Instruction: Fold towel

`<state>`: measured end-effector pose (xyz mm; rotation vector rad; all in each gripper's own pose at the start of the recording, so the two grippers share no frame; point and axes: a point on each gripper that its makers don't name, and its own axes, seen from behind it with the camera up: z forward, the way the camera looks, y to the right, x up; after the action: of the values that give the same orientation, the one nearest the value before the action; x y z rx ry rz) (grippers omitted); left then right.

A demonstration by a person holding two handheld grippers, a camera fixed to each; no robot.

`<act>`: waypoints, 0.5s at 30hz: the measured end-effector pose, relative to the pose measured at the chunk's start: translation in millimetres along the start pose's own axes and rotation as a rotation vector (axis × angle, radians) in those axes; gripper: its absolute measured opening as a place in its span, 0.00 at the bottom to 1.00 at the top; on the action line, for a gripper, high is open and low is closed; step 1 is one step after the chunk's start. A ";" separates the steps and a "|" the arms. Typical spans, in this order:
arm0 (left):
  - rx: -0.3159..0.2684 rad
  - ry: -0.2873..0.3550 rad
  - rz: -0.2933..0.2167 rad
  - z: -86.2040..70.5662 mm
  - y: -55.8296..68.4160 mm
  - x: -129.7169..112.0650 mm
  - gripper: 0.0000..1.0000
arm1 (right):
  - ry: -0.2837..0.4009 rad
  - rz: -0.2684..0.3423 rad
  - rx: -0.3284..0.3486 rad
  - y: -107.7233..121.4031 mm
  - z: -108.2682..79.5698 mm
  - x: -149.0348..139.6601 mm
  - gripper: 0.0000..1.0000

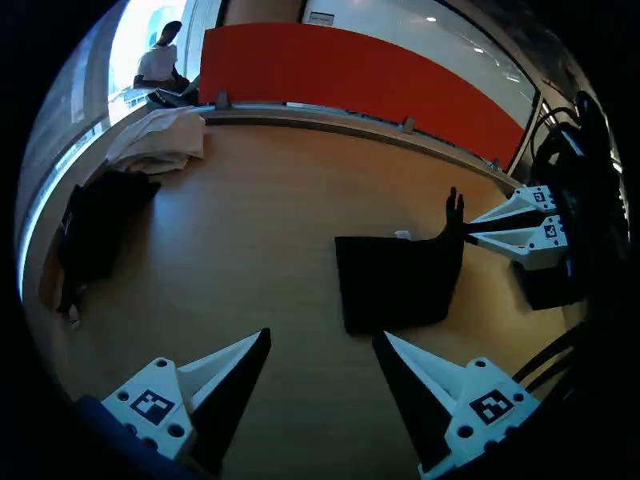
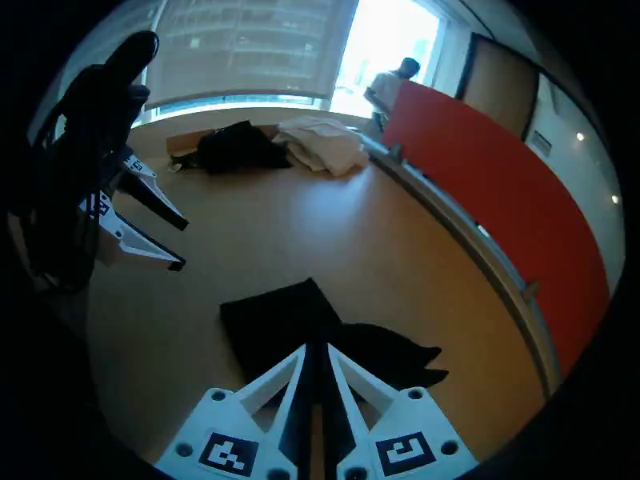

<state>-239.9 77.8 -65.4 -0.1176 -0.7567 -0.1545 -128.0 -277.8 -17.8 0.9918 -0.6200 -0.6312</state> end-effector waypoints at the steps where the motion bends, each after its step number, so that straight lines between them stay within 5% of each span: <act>1: 0.003 0.002 -0.002 -1.5 -1.7 -1.1 0.94 | -0.004 -0.009 0.014 -4.7 4.6 2.3 0.04; 8: 0.022 0.012 -0.031 -9.9 -10.6 -10.7 0.94 | -0.020 -0.034 0.125 -48.9 47.8 13.3 0.04; 15: 0.035 0.014 -0.072 -12.5 -17.5 -20.7 0.94 | -0.082 -0.017 0.206 -83.9 87.9 -8.0 0.04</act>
<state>-249.4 60.6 -87.8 -0.0559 -0.7494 -0.2100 -213.3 -354.9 -58.1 1.1687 -0.7611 -0.6338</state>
